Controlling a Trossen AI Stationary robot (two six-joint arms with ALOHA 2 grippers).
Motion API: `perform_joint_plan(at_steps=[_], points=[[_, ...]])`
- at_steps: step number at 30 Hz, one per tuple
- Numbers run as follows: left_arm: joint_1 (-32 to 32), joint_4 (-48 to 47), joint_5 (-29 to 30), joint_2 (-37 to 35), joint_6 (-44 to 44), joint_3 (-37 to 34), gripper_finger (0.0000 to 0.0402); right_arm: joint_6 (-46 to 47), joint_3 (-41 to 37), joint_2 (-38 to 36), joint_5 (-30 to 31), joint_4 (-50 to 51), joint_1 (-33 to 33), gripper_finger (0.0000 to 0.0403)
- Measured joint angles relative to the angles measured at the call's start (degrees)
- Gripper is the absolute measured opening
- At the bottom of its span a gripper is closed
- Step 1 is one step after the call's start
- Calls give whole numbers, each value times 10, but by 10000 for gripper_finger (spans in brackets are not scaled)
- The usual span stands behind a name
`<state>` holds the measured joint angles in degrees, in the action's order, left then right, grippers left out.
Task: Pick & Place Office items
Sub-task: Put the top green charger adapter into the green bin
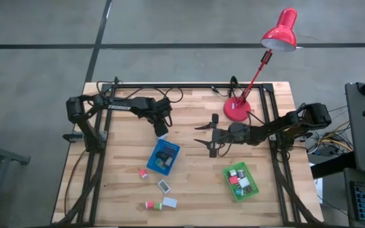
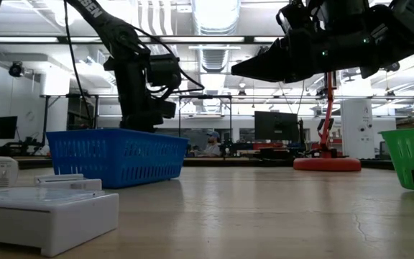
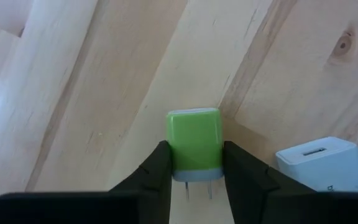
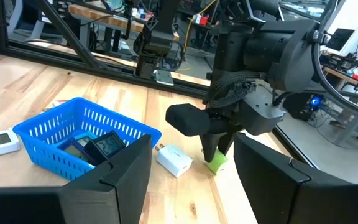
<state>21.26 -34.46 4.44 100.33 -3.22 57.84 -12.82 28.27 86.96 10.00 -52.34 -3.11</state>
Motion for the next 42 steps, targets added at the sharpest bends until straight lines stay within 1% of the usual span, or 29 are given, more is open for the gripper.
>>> perform_joint_plan(at_steps=[16, 22, 24, 27, 32, 38, 42], points=[[0, -21, 5, -6, 58, -1, 106, 4, 0, 0, 0, 0, 0, 221], [-2, -13, 5, -42, 78, -2, 106, 4, 0, 0, -1, 0, 0, 221], [-5, -8, 4, -57, 86, -2, 106, 4, -1, 0, -11, 0, 0, 221], [-13, 1, 2, -84, 96, -1, 106, 6, -1, 0, -28, 1, 0, 221], [-34, 18, -1, -109, 108, -1, 106, 8, -1, 0, -30, 0, 0, 221], [-72, 55, -2, -114, 122, -2, 106, 32, 7, 0, -26, 0, 1, 221], [-95, 84, -2, -114, 127, -9, 106, 53, 26, 0, -25, 40, 6, 221]])
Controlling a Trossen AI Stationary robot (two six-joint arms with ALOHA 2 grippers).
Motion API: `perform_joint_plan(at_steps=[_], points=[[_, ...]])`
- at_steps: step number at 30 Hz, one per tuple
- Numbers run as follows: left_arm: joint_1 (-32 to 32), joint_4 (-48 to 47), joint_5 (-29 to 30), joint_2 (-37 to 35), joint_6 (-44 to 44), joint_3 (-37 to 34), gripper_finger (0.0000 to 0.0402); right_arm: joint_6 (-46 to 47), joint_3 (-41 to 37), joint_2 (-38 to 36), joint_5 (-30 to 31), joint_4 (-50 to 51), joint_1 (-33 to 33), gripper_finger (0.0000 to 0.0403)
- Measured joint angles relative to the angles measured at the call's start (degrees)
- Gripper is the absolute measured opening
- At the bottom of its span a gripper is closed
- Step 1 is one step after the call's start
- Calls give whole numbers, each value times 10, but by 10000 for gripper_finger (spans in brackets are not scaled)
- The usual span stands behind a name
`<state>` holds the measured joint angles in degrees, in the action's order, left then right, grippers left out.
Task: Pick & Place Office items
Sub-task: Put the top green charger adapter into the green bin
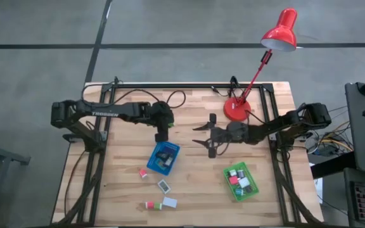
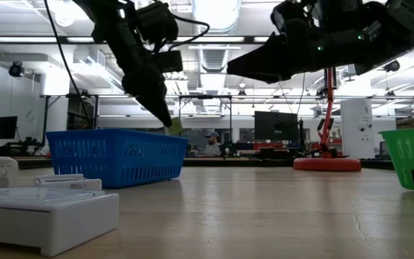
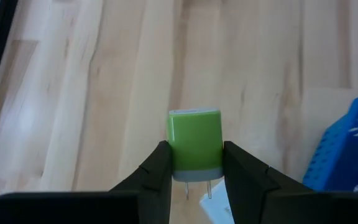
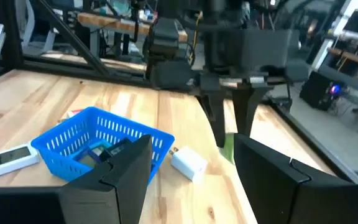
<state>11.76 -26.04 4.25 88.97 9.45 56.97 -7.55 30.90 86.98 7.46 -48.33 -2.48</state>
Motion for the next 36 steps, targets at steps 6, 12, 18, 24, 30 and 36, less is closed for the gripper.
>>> perform_joint_plan(at_steps=[6, 12, 18, 24, 30, 36], points=[[-26, 33, 0, 0, 3, -1, 106, 7, 35, 0, 0, 63, 1, 221], [-44, 64, 0, -2, 13, -1, 106, 11, 48, 0, 0, 97, 6, 221], [-60, 94, -3, -3, 25, -1, 106, 24, 51, 21, 4, 99, 14, 221], [-67, 100, -4, -3, 26, -1, 106, 25, 55, 41, 17, 101, 14, 221], [-78, 125, -26, -4, 26, -1, 106, 32, 55, 40, 17, 98, 17, 222], [-89, 152, -41, -4, 26, -1, 106, 44, 55, 48, 16, 98, 23, 222]])
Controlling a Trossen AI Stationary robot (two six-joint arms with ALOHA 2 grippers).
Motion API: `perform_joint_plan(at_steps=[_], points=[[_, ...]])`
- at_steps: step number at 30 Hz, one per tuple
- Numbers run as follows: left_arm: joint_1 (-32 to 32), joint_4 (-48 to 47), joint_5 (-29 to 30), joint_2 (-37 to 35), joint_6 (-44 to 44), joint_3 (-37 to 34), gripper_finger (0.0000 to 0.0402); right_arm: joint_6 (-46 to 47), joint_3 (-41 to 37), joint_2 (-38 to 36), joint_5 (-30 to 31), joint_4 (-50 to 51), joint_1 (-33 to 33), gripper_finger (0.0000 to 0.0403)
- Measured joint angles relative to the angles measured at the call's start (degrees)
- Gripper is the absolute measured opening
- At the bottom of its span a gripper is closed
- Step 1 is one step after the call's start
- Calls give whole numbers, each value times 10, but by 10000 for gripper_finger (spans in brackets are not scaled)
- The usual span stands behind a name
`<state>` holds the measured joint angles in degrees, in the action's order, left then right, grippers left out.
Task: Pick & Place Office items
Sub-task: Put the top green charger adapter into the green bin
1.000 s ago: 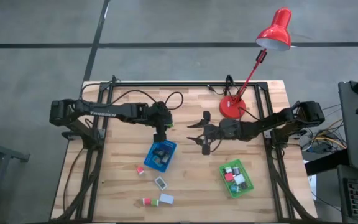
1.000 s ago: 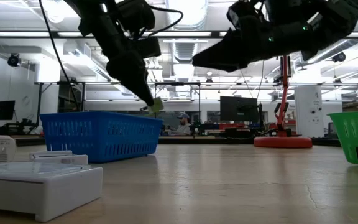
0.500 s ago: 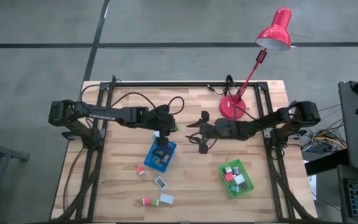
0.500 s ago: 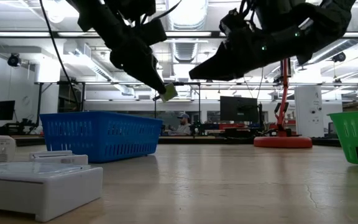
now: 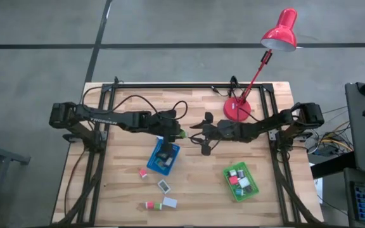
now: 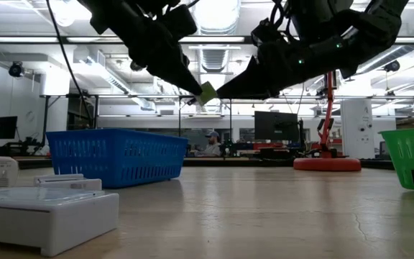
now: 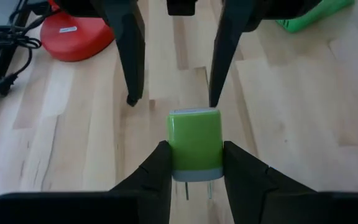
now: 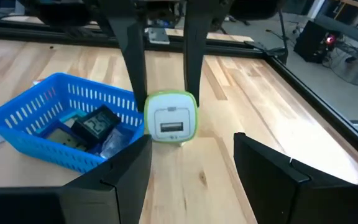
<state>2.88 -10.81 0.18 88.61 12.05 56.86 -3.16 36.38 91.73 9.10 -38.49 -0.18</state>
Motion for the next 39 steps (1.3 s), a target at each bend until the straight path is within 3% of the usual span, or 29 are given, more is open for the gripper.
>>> perform_joint_plan(at_steps=[13, 39], points=[[0, 22, -4, 11, -3, 0, 106, -2, 32, 3, -36, 13, -1, 222], [-1, 19, -6, 12, 0, 0, 106, -2, 36, 3, -36, 49, -1, 221]])
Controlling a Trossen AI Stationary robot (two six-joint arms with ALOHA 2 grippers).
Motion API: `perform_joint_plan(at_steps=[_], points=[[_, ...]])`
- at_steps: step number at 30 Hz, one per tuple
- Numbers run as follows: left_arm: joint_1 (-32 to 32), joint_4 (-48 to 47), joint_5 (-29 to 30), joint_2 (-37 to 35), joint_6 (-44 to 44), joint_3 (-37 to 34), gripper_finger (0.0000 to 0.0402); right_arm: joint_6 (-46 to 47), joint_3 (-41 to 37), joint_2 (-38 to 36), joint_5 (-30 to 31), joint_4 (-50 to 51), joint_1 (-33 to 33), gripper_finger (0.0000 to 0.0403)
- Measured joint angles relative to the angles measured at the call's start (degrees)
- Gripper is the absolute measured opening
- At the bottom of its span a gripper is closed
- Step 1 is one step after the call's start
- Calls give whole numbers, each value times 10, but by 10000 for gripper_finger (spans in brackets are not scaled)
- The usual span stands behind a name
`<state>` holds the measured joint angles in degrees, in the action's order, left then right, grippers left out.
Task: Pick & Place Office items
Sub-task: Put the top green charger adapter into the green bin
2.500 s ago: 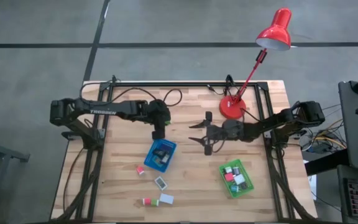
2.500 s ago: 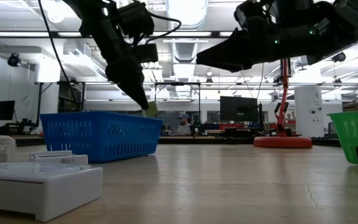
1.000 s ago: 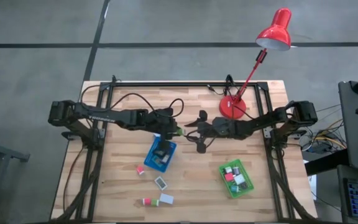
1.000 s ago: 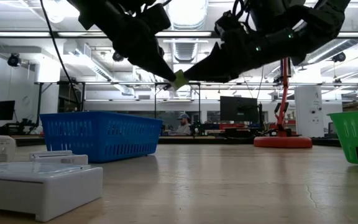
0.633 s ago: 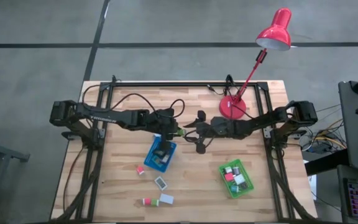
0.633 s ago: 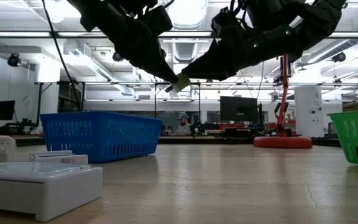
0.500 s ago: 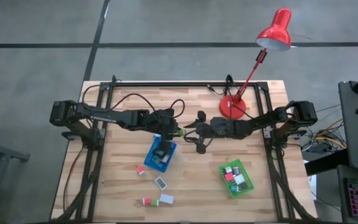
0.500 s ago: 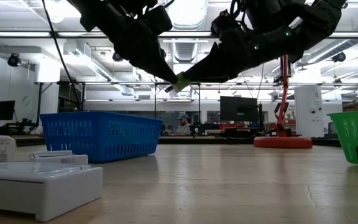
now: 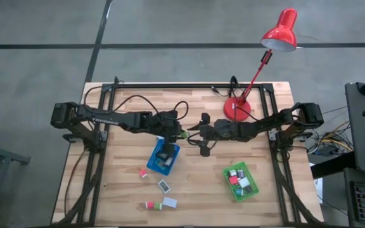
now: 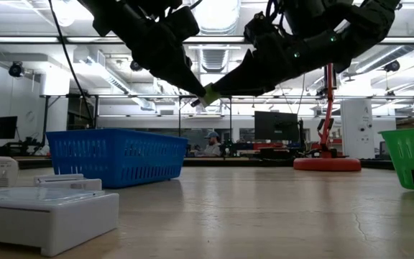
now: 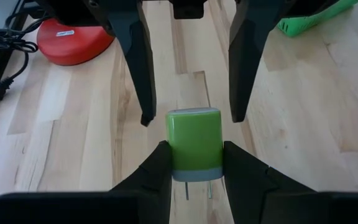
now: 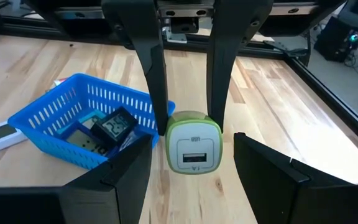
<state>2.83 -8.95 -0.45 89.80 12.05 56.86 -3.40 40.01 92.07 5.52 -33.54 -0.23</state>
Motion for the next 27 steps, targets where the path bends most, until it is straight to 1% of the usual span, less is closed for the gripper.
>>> perform_joint_plan(at_steps=[12, 15, 24, 27], points=[[0, 4, 0, 0, 0, 0, 106, 0, 0, 0, 0, 1, 0, 216], [0, 4, 0, 0, 0, 0, 106, 0, 0, 0, 0, 1, 0, 200], [0, 5, -2, 0, 0, 0, 106, 3, 0, 0, 1, 1, 0, 129], [0, 0, -6, 0, 1, -1, 106, 5, 4, 13, 0, -4, 0, 115]])
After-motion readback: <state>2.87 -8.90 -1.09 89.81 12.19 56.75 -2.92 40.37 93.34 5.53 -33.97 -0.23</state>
